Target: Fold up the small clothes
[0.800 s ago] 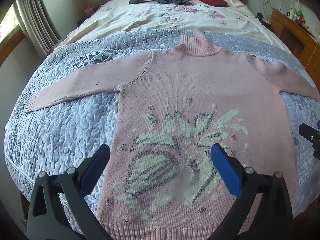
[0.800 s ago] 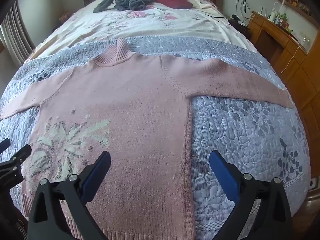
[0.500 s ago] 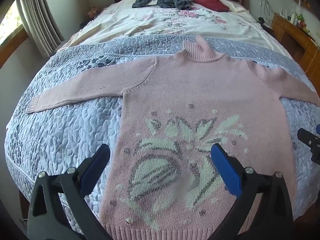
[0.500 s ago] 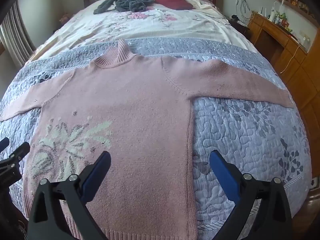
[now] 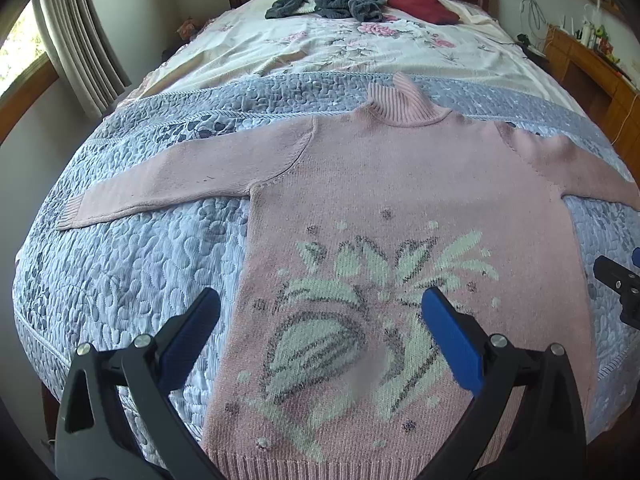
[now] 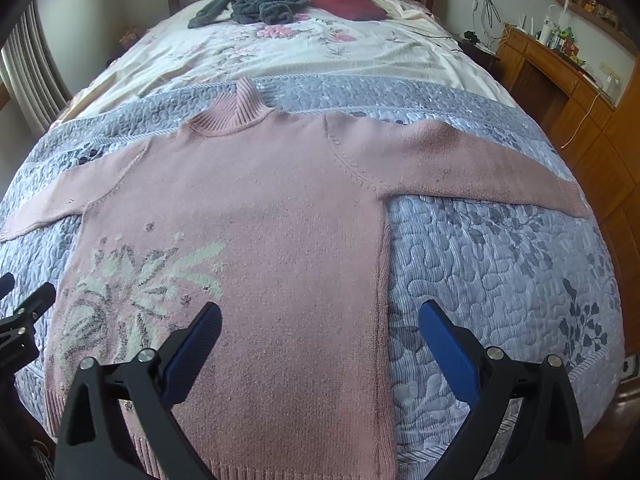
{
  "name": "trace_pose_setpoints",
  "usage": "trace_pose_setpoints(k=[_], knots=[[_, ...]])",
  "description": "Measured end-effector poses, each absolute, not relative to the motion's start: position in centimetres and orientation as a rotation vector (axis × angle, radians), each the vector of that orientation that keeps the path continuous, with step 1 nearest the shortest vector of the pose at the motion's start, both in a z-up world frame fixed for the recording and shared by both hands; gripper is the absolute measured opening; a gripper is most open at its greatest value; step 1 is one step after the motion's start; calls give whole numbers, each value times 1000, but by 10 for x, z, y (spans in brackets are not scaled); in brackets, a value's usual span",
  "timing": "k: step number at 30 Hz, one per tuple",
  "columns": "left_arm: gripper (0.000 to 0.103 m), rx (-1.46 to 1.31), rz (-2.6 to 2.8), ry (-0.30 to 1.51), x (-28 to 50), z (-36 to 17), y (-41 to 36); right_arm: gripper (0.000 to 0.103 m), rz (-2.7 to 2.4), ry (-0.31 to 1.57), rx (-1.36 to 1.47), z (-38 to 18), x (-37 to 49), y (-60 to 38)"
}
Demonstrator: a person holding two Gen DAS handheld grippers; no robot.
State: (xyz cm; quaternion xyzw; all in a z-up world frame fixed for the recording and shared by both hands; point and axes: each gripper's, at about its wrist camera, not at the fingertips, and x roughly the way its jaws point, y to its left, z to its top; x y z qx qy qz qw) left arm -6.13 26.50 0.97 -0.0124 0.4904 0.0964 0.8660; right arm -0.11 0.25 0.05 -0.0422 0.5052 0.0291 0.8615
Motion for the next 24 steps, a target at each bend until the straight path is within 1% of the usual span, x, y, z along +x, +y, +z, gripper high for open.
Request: trace_pose_setpoints(k=[24], knots=[[100, -14, 214, 1026, -61, 11, 267, 99, 58, 1056, -87, 1, 2, 1]])
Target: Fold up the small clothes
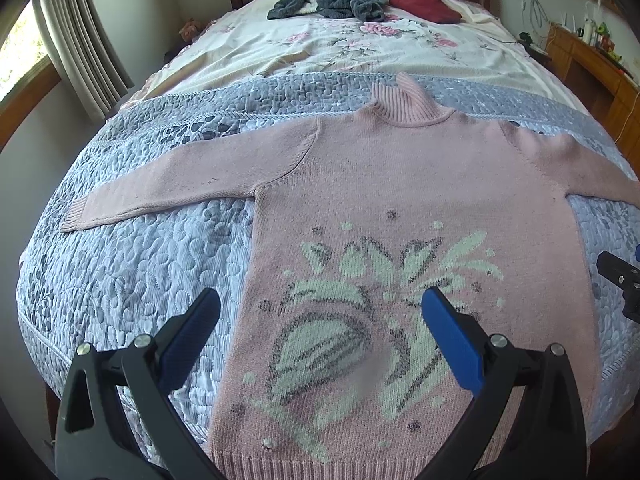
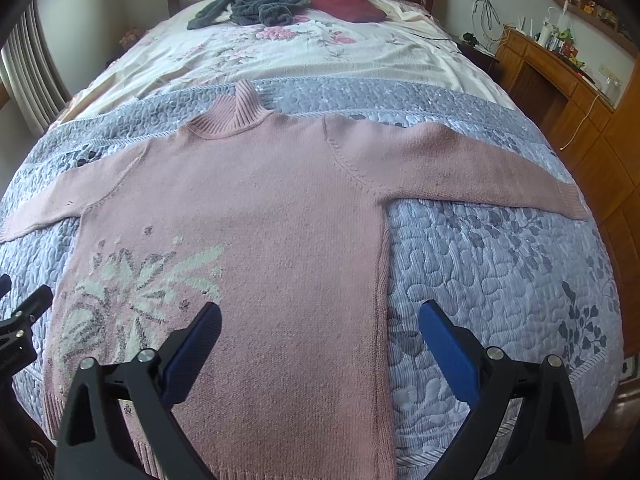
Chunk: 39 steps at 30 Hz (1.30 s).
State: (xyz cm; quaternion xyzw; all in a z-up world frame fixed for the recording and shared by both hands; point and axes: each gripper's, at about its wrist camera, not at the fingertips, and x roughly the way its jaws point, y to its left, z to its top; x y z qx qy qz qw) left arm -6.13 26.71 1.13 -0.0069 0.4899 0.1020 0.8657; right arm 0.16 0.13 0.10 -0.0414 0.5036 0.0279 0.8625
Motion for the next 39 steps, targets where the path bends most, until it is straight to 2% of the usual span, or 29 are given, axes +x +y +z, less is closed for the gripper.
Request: trace_pose_setpoints(k=[39], knots=[[100, -11, 226, 1013, -62, 17, 267, 99, 57, 1041, -85, 5, 2, 2]])
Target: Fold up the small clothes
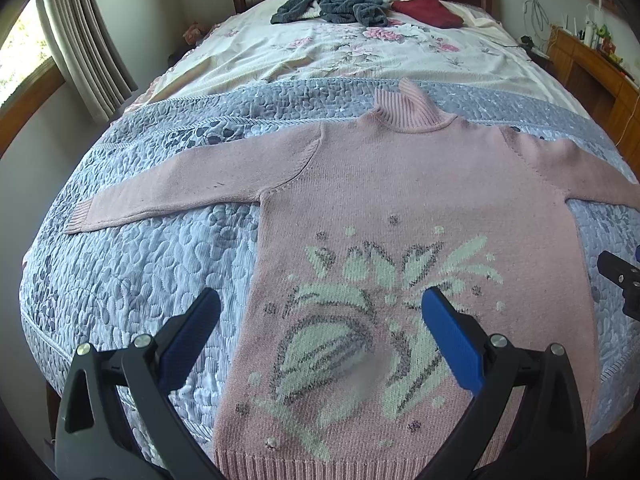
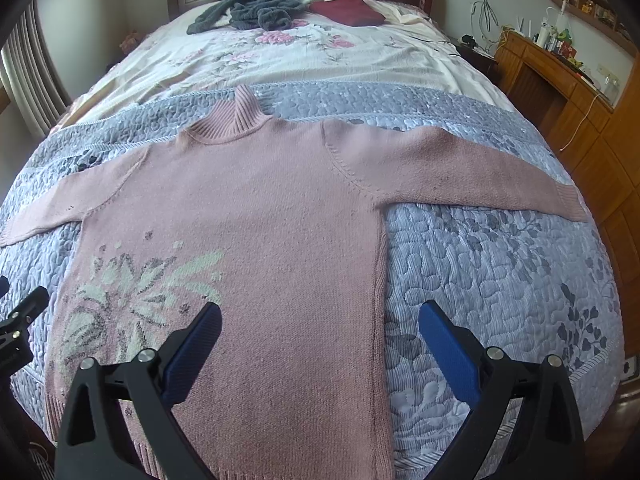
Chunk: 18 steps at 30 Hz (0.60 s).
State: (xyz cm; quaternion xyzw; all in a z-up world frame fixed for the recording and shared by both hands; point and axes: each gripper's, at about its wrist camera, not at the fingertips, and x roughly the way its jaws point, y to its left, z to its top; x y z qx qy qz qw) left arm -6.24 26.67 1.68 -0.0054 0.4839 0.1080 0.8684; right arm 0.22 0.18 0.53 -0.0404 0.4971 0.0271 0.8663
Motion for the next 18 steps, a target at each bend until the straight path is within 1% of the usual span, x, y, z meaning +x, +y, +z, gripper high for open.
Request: trace_pose_setpoints(k=[10, 18], knots=[[100, -43, 197, 1008, -55, 15, 260, 99, 51, 1029, -82, 5, 8, -14], [100, 1, 126, 1006, -15, 16, 213, 99, -11, 1007, -93, 8, 28, -59]])
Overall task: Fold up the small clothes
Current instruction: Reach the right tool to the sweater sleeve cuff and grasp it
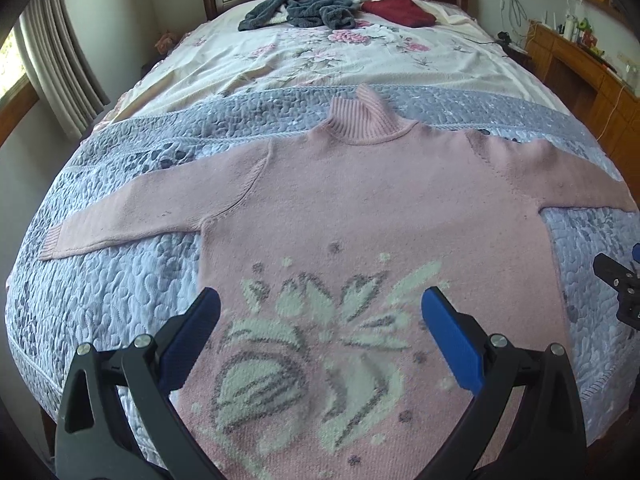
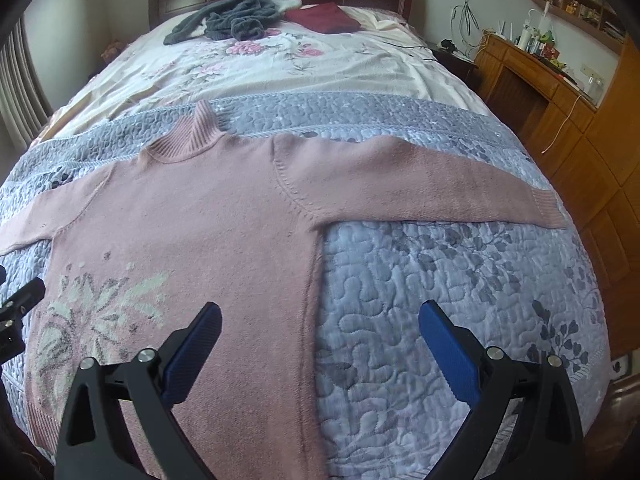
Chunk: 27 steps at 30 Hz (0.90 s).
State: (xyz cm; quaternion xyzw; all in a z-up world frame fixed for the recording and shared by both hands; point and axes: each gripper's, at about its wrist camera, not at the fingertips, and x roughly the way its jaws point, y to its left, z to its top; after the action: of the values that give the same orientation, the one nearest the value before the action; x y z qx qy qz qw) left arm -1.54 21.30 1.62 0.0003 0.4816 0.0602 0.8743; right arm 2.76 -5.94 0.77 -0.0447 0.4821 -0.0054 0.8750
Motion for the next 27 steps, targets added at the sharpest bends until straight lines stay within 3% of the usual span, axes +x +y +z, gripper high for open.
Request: trace_pose_setpoints(k=[15, 22, 24, 27], knots=[[100, -39, 105, 1004, 106, -1, 141, 95, -322, 1206, 355, -60, 185, -383], [100, -18, 104, 1031, 123, -23, 126, 90, -320, 1219, 531, -92, 205, -449], [100, -16, 107, 1039, 124, -28, 126, 86, -326, 1200, 541, -93, 209, -456], [100, -21, 115, 1050, 126, -33, 127, 59, -328, 1169, 552, -90, 214, -460]])
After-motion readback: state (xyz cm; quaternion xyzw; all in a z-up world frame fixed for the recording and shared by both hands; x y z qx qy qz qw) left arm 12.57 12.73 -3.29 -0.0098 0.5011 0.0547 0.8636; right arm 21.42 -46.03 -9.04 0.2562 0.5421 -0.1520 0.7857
